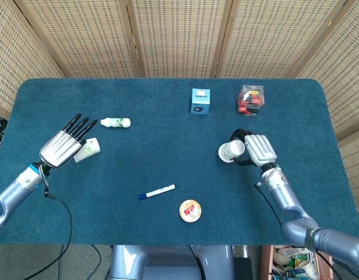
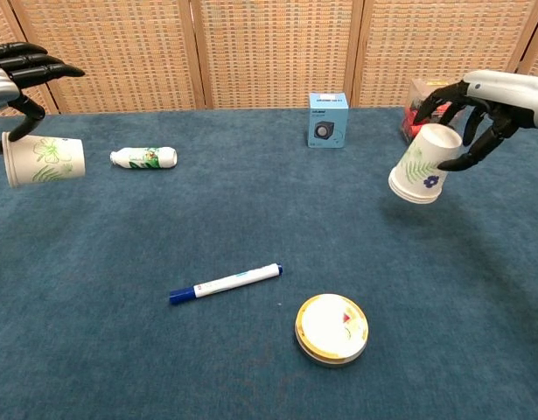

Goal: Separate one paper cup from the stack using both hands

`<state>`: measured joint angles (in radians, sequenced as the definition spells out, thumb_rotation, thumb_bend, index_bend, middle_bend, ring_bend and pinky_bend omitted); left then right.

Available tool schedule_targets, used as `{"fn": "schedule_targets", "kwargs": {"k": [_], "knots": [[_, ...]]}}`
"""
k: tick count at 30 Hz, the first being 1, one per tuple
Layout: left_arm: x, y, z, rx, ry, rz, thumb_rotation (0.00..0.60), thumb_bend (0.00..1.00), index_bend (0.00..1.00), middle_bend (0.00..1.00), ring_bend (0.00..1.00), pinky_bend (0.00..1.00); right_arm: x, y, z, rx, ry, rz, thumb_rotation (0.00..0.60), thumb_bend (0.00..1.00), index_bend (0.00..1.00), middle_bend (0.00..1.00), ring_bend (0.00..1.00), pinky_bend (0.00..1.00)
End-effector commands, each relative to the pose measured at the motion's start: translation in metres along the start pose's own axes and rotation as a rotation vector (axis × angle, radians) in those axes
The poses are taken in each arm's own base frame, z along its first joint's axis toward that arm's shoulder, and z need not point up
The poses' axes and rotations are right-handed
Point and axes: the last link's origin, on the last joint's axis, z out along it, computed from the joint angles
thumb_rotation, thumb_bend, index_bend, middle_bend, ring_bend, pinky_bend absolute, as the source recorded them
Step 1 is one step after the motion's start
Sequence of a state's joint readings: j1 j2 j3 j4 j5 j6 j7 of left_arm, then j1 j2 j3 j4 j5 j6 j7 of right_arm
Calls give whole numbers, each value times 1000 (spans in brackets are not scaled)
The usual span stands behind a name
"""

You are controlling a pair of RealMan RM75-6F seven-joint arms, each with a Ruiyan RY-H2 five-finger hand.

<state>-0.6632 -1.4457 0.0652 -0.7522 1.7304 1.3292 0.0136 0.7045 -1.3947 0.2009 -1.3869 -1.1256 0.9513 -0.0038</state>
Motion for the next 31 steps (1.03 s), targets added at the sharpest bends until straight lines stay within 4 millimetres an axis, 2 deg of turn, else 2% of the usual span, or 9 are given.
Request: {"fn": "schedule_targets", "kwargs": {"k": [1, 6, 8, 19, 21, 22, 26, 28, 31], "knots": [[5, -5, -2, 24, 15, -23, 600, 336, 0, 0, 0, 0, 4, 3, -14, 28, 44, -188, 600, 103, 83, 0, 24, 269], [12, -13, -8, 66, 37, -62, 600, 188, 0, 0, 0, 0, 10, 3, -30, 42, 86, -236, 600, 16, 34, 0, 0, 154], [15, -16, -11, 83, 38, -90, 600, 163, 0, 0, 0, 0, 13, 5, -38, 46, 101, -255, 600, 0, 21, 0, 0, 131], [33, -30, -45, 196, 60, -220, 600, 157, 0, 0, 0, 0, 26, 35, -108, 28, 172, -281, 600, 0, 19, 0, 0, 58], [37, -30, -59, 253, 66, -279, 600, 157, 0, 0, 0, 0, 25, 44, -127, 15, 188, -272, 600, 0, 19, 0, 0, 42], [39, -28, -72, 307, 67, -336, 600, 157, 0, 0, 0, 0, 24, 49, -143, 2, 210, -252, 600, 0, 19, 0, 0, 39], [42, -13, -108, 463, 18, -440, 600, 156, 0, 0, 0, 0, 20, 58, -176, 0, 263, -243, 600, 0, 19, 0, 0, 21], [38, 7, -134, 575, -36, -522, 600, 152, 0, 0, 0, 0, 17, 63, -197, -21, 301, -264, 600, 0, 19, 0, 0, 14], [39, 28, -151, 626, -82, -559, 600, 146, 0, 0, 0, 0, 12, 66, -214, -41, 328, -299, 600, 0, 19, 0, 0, 11]]}}
